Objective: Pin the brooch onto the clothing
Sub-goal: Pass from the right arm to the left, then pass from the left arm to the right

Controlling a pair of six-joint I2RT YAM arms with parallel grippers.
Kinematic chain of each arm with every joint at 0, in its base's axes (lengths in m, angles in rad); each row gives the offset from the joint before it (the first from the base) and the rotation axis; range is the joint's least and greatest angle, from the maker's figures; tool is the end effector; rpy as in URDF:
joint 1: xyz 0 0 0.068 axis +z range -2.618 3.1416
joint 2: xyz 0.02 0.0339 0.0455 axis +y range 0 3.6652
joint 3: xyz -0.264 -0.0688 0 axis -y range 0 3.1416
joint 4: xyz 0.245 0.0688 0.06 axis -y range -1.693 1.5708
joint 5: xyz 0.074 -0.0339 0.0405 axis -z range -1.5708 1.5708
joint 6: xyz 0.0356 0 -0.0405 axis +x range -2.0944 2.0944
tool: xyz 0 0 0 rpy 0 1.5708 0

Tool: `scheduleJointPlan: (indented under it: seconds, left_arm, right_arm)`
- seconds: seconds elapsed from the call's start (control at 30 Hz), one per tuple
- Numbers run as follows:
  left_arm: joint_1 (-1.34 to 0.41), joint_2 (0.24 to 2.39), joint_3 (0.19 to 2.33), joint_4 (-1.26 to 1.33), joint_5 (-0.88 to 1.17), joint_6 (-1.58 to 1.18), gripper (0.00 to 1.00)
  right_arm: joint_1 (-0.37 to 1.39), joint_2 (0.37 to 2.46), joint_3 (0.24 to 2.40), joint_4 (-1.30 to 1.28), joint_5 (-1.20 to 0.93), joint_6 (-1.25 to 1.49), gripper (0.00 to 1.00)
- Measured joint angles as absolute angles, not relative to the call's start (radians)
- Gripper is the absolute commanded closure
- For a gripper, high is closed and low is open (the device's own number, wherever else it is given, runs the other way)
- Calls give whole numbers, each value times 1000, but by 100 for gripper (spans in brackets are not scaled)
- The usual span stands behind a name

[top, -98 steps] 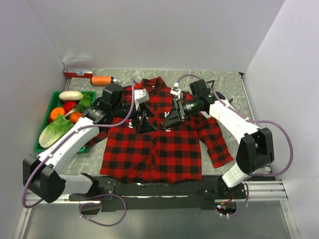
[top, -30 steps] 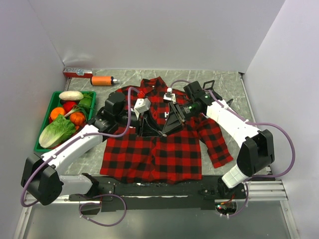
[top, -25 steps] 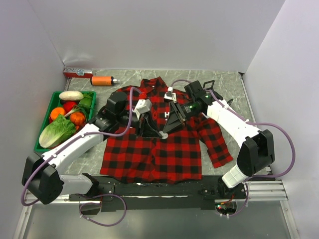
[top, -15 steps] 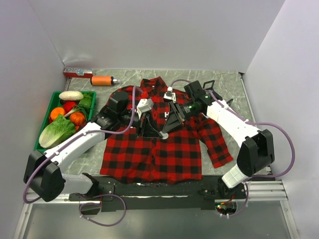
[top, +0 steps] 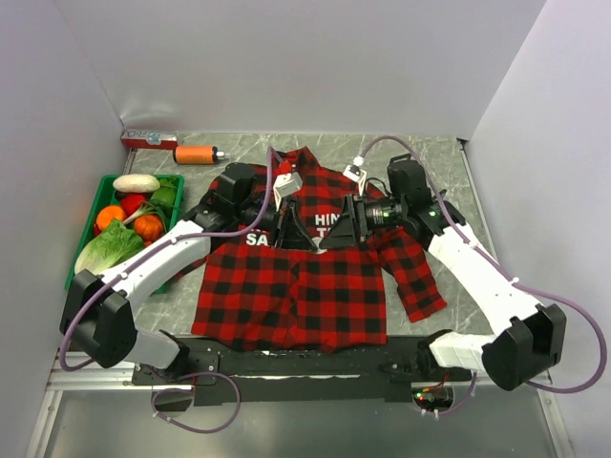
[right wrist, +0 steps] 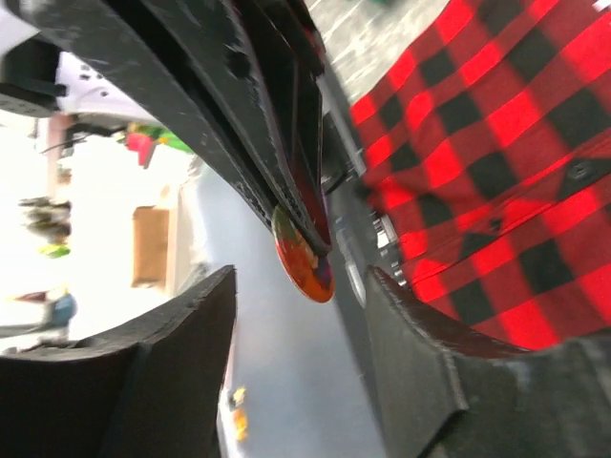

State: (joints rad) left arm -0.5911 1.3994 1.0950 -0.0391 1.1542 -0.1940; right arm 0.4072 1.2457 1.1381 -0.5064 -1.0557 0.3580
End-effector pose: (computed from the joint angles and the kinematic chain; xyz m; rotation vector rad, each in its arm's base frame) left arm 0.2392 -0.1997 0.3277 1.1911 1.6387 -1.6039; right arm 0.2270 0.1316 0.3443 -0.6999 2.1249 1.5729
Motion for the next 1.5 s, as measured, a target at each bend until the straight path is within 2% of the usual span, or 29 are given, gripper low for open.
scheduleJointPlan:
  seconds: [0.1,0.23,0.63,0.77,0.9,1.03,1.17,1.37,1.5]
  left_arm:
    - [-591,1405,1098,-66,1166,-197,94]
    - [-591,1407,1108,-95,1198,-197,94]
    - [-595,1432,1115,-149,1205,-197,94]
    - [-595,1432,1115,-148,1197,-197,96]
    - [-597,1431,1115,-139,1182,-204,95]
    - [-597,1429,1115,-99,1140,-237,94]
    - [-596,1418,1083,25,1070,-347,96]
    - [-593,1396,976,228,1016,-523,94]
    - [-593,1377,951,304,1004,-593,93]
  right_arm:
    - [416,1225,1138,-488,-1010,337,43]
    - [422,1221,1138,-480,-958,307,51]
    - [469,1230,1139,-472,-931,270,65]
    - [487,1235,1140,-477,-925,260,61]
    - [489,1233,1140,-493,-880,264,42]
    - [485,1198,1131,-481,-816,297,36]
    - [484,1082,1047,-384,-747,370,35]
    - [484,972,905,-235,-682,462,39]
    - [482,962,872,-198,-650,490,49]
